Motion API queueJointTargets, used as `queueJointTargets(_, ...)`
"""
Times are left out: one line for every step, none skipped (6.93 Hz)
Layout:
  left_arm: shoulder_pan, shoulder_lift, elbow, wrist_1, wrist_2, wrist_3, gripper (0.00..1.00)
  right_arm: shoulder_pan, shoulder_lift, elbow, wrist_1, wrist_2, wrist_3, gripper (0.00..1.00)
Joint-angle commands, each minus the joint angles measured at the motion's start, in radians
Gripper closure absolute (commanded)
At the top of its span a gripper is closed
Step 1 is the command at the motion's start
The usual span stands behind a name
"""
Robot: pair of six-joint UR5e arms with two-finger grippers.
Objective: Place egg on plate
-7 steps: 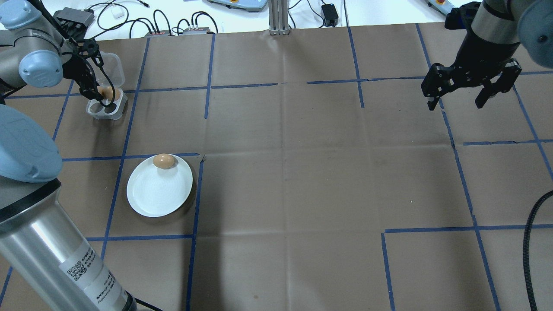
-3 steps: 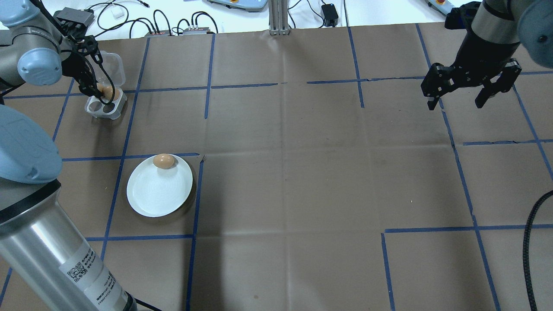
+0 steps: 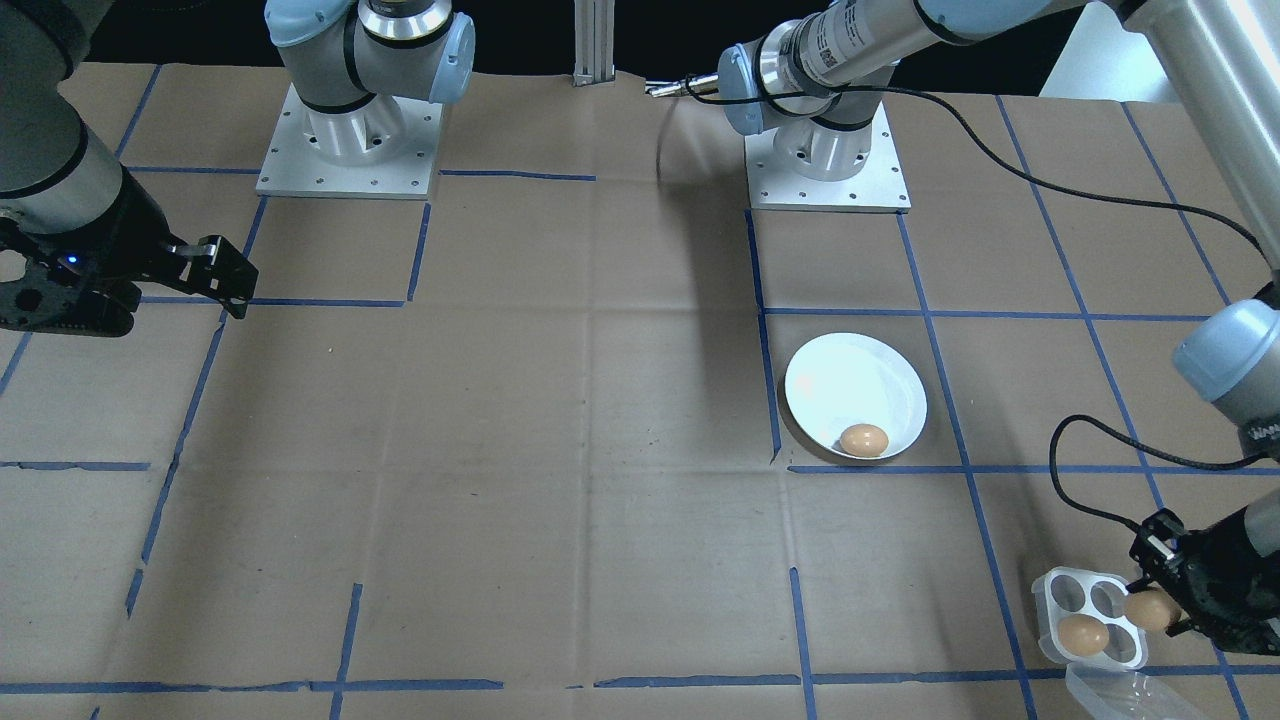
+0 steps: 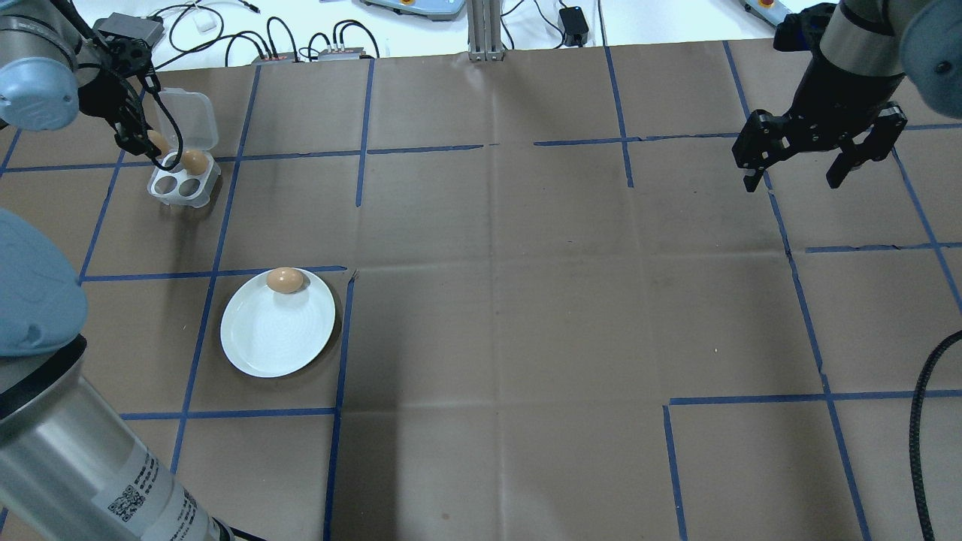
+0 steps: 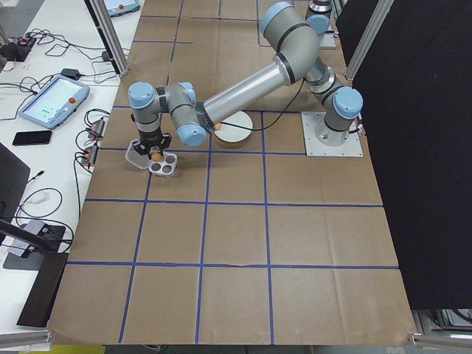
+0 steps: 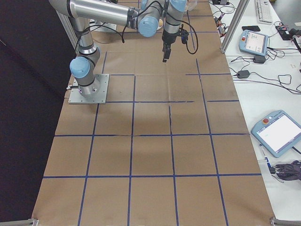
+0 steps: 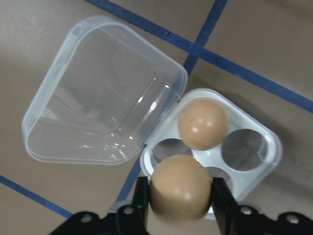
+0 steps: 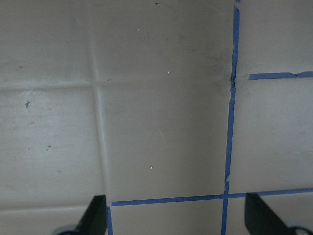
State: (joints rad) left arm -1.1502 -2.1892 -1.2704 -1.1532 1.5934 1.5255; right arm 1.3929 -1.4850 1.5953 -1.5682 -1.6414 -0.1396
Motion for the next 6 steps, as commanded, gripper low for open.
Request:
queueJointTargets(0.0,0.182,-0.163,-0.033,0.002,-0.109,0.7,0.0,0.0,0.0,0.0,0.0,0.0,0.0)
queueJointTargets(0.0,0.292,-0.287,-0.031,0.002,-0.222,0.7,0.0,0.0,0.0,0.0,0.0,0.0,0.0)
queueJointTargets(-0.003,0.386,-0.397,-0.031,-0.003,-0.37,0.7,0.0,0.0,0.0,0.0,0.002,0.0,0.0)
queueJointTargets(-0.032,0.475,-0.508,-0.031,-0.007,-0.527,0.7,0.0,0.0,0.0,0.0,0.0,0.0,0.0)
queueJointTargets(-0.077,0.543,-0.594,-0.03,-0.006,-0.674,0.7,0.0,0.0,0.0,-0.001,0.002,0.0,0.0)
queueJointTargets(-0.119,0.601,-0.663,-0.029,-0.013,-0.828,0.7,0.0,0.0,0.0,0.0,0.002,0.0,0.0)
